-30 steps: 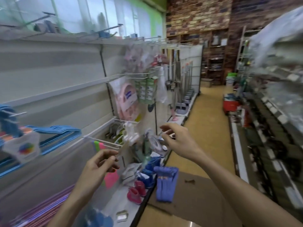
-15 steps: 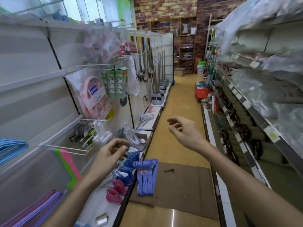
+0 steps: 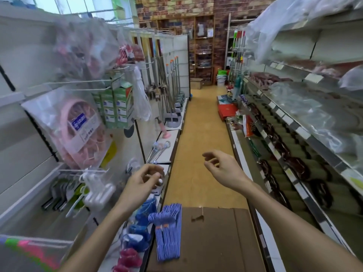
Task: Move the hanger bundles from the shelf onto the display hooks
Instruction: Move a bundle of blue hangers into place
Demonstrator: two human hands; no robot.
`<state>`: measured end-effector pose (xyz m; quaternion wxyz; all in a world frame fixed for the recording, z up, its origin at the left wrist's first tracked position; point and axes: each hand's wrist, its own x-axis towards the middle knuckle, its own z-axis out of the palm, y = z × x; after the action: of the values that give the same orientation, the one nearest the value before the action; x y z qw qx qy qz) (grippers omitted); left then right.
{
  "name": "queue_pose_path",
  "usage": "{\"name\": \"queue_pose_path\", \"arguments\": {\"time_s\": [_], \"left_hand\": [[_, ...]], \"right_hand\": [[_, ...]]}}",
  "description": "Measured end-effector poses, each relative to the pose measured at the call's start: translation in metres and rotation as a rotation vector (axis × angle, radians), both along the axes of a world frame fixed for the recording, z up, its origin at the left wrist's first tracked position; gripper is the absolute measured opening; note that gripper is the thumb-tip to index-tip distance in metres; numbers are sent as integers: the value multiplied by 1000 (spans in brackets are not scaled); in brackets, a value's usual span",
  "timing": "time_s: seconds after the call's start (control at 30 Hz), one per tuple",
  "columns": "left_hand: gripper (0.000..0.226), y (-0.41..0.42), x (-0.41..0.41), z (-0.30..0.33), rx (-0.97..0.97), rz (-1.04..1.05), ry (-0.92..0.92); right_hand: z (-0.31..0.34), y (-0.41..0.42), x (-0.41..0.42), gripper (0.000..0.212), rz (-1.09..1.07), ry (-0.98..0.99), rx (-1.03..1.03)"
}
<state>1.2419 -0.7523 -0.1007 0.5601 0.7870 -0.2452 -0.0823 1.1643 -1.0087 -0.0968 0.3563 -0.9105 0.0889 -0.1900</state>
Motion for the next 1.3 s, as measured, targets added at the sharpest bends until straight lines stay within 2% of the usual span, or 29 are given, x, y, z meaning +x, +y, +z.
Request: {"name": "queue_pose_path", "arguments": {"time_s": [0.3, 0.53, 0.77, 0.87, 1.03, 1.3], "left_hand": [[17, -48, 133, -53, 10, -18, 129], [18, -72, 178, -150, 78, 26, 315], [18, -91, 218, -273, 115, 109, 374], [18, -94, 233, -329, 202, 112, 286], [18, -97, 248, -433, 412, -13, 183], [8, -103, 266, -603, 533, 30, 157]], "right_hand": [[-50, -32, 104, 32, -104, 135, 84], [-141, -56, 150, 33, -115, 326, 172], [-283, -87, 191, 25, -116, 397, 235], [-353, -99, 204, 26, -118, 415, 278], [-474, -115, 220, 31, -106, 474, 320], [-661, -104, 223, 34, -60, 591, 438]]}}
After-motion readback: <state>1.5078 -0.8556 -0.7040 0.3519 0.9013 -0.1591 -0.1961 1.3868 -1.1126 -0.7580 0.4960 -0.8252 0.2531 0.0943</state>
